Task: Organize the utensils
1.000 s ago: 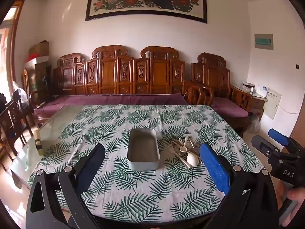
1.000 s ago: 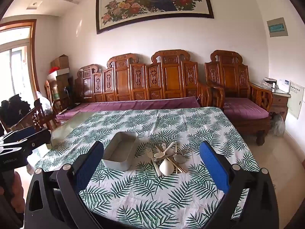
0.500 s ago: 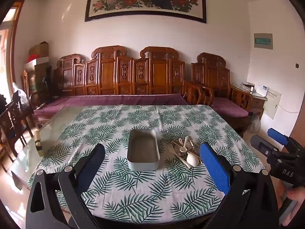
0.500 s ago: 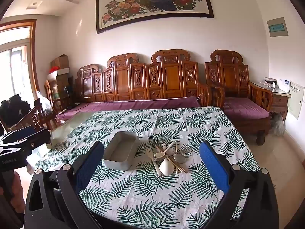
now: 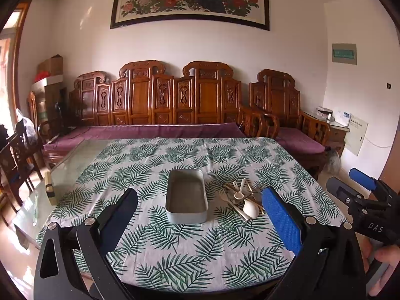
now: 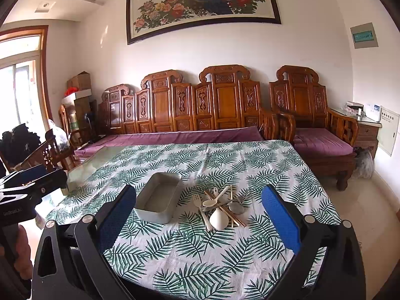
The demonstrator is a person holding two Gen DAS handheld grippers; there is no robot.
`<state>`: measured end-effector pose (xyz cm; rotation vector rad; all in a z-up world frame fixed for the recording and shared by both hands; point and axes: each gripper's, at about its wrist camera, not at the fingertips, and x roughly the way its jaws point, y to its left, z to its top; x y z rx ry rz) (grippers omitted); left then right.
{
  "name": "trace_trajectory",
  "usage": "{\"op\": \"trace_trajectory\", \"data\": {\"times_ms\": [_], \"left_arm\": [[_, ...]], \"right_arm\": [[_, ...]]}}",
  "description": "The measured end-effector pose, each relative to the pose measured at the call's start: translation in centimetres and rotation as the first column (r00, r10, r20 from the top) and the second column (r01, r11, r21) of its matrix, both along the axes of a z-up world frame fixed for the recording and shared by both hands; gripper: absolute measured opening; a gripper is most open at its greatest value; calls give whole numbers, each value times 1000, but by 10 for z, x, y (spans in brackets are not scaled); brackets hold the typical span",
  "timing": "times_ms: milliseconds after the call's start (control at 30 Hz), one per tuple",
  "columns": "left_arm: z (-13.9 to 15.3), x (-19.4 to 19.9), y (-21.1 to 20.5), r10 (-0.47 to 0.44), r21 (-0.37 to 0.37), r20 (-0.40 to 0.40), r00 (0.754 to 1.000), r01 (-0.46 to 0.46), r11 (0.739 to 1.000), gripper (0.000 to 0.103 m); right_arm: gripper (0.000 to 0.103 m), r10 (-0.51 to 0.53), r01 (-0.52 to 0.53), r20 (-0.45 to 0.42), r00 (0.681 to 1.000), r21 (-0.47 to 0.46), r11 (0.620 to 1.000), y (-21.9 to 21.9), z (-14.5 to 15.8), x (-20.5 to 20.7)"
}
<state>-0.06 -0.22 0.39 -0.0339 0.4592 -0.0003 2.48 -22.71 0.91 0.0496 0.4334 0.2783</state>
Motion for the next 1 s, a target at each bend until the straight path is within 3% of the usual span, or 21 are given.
{"op": "trace_trajectory", "data": {"times_ms": [1000], "left_arm": [[6,-5,-3,-3,9,15,1000,3,1000,97]], "right_arm": [[100,2,-2,0,1000,4,1000,2,3,-1]]}}
